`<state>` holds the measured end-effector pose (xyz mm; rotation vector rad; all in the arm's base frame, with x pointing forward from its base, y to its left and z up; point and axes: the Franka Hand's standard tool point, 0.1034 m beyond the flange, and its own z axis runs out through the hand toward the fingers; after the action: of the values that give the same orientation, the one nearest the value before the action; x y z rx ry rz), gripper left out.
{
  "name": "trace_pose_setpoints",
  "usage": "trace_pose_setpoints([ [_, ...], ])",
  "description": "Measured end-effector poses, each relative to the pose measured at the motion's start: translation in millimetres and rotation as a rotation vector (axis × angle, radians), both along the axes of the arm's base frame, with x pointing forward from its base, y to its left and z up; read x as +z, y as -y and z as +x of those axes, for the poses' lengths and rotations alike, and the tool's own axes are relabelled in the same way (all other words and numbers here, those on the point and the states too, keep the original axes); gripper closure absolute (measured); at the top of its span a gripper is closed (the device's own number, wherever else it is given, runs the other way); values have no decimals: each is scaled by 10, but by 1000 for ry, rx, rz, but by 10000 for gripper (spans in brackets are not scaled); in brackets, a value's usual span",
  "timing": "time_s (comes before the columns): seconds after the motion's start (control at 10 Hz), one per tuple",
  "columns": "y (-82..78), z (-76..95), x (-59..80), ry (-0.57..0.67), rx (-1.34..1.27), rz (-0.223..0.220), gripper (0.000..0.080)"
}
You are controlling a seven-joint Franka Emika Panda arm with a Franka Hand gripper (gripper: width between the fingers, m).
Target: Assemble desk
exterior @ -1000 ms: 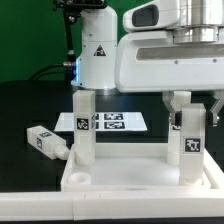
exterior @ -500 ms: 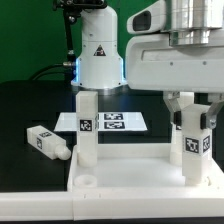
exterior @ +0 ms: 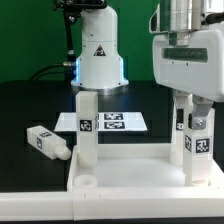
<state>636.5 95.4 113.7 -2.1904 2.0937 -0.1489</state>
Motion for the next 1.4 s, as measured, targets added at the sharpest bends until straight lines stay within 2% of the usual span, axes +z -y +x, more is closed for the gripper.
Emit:
trace_pose_setpoints([
  [0.1, -21, -12, -4, -3, -119, 27, 512],
  [0.3, -147, -40, -3, 40, -486, 121, 512],
  [0.4, -182, -46, 4, 51, -461, 134, 512],
  [0.6, -180, -45, 7, 49, -436, 129, 506],
  [0.7, -170, -56, 1, 40, -325, 103, 506],
  [0.8, -167, -66, 9, 14, -144, 75, 284],
  [0.9, -150, -30, 28, 27, 72, 44, 192],
  [1.0, -137, -4, 35, 35, 252, 21, 192],
  [1.1, -154, 0, 36, 32, 381, 13, 156],
  [1.3, -137, 5, 34, 38, 510, -12, 151],
  [1.4, -139, 4, 26, 36, 662, -50, 151],
])
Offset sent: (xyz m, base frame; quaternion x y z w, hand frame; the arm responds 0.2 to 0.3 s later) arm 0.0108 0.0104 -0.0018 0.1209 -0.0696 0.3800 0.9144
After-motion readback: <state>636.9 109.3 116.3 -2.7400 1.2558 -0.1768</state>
